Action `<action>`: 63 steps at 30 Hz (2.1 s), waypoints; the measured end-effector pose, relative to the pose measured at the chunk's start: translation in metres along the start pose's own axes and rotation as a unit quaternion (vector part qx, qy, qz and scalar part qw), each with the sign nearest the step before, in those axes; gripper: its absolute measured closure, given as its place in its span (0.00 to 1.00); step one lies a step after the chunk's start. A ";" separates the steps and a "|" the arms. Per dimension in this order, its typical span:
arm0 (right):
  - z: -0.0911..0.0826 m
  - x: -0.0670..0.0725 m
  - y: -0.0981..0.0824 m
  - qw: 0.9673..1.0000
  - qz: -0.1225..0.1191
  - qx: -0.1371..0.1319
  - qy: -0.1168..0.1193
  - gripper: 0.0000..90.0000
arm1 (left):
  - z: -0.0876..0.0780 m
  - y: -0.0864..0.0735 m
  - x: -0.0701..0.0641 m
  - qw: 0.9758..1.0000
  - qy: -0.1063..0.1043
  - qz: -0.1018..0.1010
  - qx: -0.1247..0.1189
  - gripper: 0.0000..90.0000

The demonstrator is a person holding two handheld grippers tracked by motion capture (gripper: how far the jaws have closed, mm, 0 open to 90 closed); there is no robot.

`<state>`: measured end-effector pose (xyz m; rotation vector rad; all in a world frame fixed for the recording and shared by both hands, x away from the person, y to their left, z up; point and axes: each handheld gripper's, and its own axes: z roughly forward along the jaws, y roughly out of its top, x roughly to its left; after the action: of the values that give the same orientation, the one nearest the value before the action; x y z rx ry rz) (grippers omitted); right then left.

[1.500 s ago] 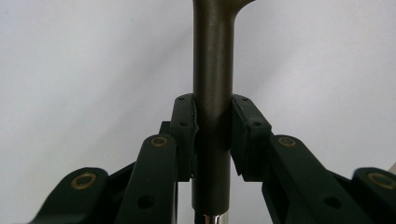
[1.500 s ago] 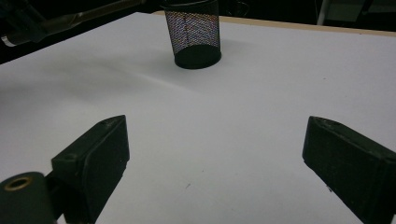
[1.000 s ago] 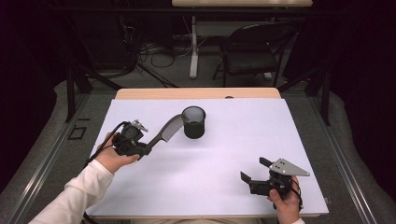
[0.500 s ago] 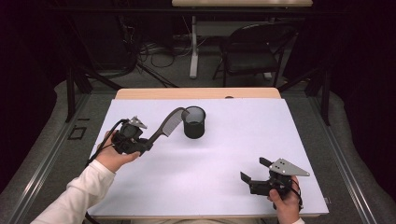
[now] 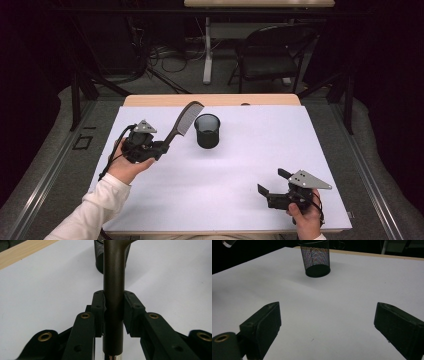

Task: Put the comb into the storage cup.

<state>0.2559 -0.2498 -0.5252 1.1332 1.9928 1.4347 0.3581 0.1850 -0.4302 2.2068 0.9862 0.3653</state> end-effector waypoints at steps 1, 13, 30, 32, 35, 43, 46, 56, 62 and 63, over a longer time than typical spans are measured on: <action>0.000 0.000 0.000 1.000 0.000 0.000 -0.001 0.08 | 0.000 0.000 -0.001 1.000 0.000 0.000 -0.004 0.81; 0.000 0.000 0.000 1.000 -0.001 0.002 0.000 0.08 | 0.008 0.006 -0.011 0.999 0.006 0.002 -0.045 0.81; 0.001 -0.001 -0.001 1.000 0.000 0.000 -0.001 0.08 | 0.021 0.013 -0.028 0.996 0.012 0.009 -0.087 0.81; 0.001 -0.001 -0.001 1.000 0.000 0.001 -0.001 0.08 | 0.022 0.014 -0.030 0.996 0.011 0.010 -0.090 0.81; 0.001 -0.001 -0.001 1.000 0.000 0.002 -0.001 0.08 | 0.025 0.015 -0.033 0.995 0.008 0.009 -0.100 0.81; 0.001 -0.001 -0.001 1.000 0.001 0.002 -0.002 0.08 | 0.028 0.017 -0.038 0.993 0.004 0.005 -0.119 0.81; 0.001 0.000 -0.001 1.000 0.004 0.001 0.000 0.08 | 0.029 0.017 -0.039 0.992 0.000 0.000 -0.127 0.81; 0.002 0.000 -0.002 1.000 0.001 0.007 -0.001 0.09 | 0.032 0.015 -0.040 0.988 -0.003 -0.016 -0.154 0.81; 0.003 0.000 -0.002 1.000 0.001 0.008 0.002 0.09 | 0.033 0.012 -0.039 0.985 -0.004 -0.025 -0.171 0.81; 0.003 0.000 -0.002 1.000 0.003 0.008 0.003 0.09 | 0.033 0.012 -0.039 0.985 -0.005 -0.027 -0.172 0.81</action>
<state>0.2574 -0.2482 -0.5283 1.1450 2.0088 1.4298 0.3547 0.1350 -0.4450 1.8649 0.9004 0.4633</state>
